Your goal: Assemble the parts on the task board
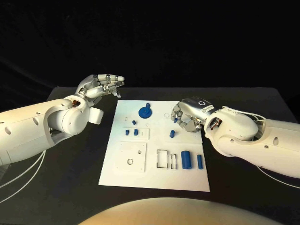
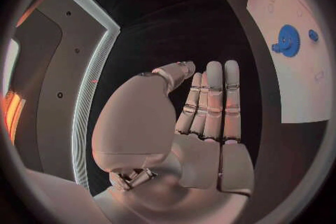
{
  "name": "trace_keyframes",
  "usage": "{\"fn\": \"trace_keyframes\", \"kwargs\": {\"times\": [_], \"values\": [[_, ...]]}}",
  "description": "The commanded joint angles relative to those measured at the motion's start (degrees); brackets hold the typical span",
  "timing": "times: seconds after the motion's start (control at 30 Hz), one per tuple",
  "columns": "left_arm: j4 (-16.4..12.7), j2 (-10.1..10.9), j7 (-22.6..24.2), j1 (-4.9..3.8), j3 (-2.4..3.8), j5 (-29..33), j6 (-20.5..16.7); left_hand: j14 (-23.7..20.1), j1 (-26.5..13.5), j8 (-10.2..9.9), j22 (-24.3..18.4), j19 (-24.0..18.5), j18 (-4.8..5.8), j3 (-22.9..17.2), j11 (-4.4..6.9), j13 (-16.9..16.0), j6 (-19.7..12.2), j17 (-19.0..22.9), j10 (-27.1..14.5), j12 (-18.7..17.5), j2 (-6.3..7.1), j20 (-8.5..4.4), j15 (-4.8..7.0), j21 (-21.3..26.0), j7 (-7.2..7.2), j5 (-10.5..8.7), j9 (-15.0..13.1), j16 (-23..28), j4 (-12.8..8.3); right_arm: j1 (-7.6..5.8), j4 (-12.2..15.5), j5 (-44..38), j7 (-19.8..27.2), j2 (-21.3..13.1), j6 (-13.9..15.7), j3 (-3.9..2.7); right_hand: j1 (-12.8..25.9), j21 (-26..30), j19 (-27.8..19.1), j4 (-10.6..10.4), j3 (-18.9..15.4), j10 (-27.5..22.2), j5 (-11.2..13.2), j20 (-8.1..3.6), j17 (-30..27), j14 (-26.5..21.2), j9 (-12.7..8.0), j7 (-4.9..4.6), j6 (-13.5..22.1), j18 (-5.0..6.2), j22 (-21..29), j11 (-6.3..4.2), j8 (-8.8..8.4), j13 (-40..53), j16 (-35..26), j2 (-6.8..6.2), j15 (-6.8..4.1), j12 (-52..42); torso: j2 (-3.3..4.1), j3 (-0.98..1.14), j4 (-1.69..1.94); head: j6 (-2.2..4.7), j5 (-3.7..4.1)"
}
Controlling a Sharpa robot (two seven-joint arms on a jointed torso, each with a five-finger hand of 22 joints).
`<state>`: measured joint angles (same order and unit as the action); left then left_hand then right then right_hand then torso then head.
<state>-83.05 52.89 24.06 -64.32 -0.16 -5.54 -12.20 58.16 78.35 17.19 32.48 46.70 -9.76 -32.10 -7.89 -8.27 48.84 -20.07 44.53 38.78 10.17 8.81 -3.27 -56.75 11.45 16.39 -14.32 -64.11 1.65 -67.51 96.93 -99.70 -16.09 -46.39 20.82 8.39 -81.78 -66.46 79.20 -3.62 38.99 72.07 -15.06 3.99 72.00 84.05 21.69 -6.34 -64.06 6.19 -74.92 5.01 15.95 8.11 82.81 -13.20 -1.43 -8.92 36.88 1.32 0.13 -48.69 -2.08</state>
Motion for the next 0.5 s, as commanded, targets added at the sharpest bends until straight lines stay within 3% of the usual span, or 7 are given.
{"fn": "trace_keyframes", "kwargs": {"times": [0.03,0.27,0.37,0.5], "values": [[0.0,-0.3,0.3,-0.01,0.04,-0.1,1.2,0.1,0.4,-0.3,0.0,0.2,-0.75,0.1,-0.02,0.0,-0.3,0.1,-0.2,-0.1,0.04,0.03,-0.18,0.1,-0.12,0.32,0.1,0.3,-0.3,-0.02,1.4,0.2,0.8,1.2,0.6,-0.05,0.6,-0.1,0.3,0.2,0.3,3.0,-0.1,0.02,0.0,2.7,0.1,-0.01,-0.2,-1.06,-3.1,-2.66,0.27,0.0,0.1,-0.05,-0.48,-0.1,0.03,0.02,0.11,0.0,-0.42],[0.3,-0.9,0.2,0.0,0.03,-0.1,1.4,0.1,0.4,-0.3,0.1,0.2,-0.75,0.1,-0.06,0.1,-0.3,0.1,-0.3,-0.3,0.04,0.05,-0.21,0.1,-0.1,0.32,0.1,0.3,-0.3,0.43,2.4,0.2,1.5,5.0,0.3,-0.05,0.6,0.1,0.2,0.2,0.3,3.0,-0.1,0.02,-0.1,2.7,0.1,-0.01,-0.2,-1.0,-3.0,-2.66,0.27,0.0,0.1,-0.05,-0.49,-0.1,-0.11,-0.1,0.21,-0.32,-1.68],[0.5,-1.1,0.2,0.0,0.03,-0.1,1.4,0.1,0.4,-0.3,0.1,0.2,-0.75,0.1,-0.09,0.2,-0.3,0.1,-0.4,-0.4,0.04,0.07,-0.24,0.1,-0.08,0.32,0.1,0.3,-0.3,1.08,2.2,0.2,1.8,6.6,0.1,-0.03,0.6,0.2,0.1,0.2,0.3,3.0,-0.1,0.01,-0.1,2.7,0.1,-0.01,-0.2,-0.99,-2.9,-2.66,0.27,0.0,0.1,-0.04,-0.49,-0.1,-0.05,-0.1,0.17,-0.43,-2.61],[0.6,-1.4,0.1,0.0,0.02,-0.1,1.5,0.1,0.4,-0.4,0.1,0.2,-0.75,0.1,-0.11,0.3,-0.3,0.1,-0.5,-0.4,0.06,0.08,-0.25,0.1,-0.07,0.32,0.1,0.3,-0.3,2.32,1.7,0.4,2.2,8.5,-0.6,0.09,0.7,0.3,0.1,0.2,0.4,3.0,-0.1,0.01,-0.2,2.7,0.2,-0.03,-0.2,-0.97,-2.9,-2.65,0.27,0.0,0.0,-0.01,-0.49,-0.1,-0.01,-0.09,0.12,-0.4,-3.25]]}}
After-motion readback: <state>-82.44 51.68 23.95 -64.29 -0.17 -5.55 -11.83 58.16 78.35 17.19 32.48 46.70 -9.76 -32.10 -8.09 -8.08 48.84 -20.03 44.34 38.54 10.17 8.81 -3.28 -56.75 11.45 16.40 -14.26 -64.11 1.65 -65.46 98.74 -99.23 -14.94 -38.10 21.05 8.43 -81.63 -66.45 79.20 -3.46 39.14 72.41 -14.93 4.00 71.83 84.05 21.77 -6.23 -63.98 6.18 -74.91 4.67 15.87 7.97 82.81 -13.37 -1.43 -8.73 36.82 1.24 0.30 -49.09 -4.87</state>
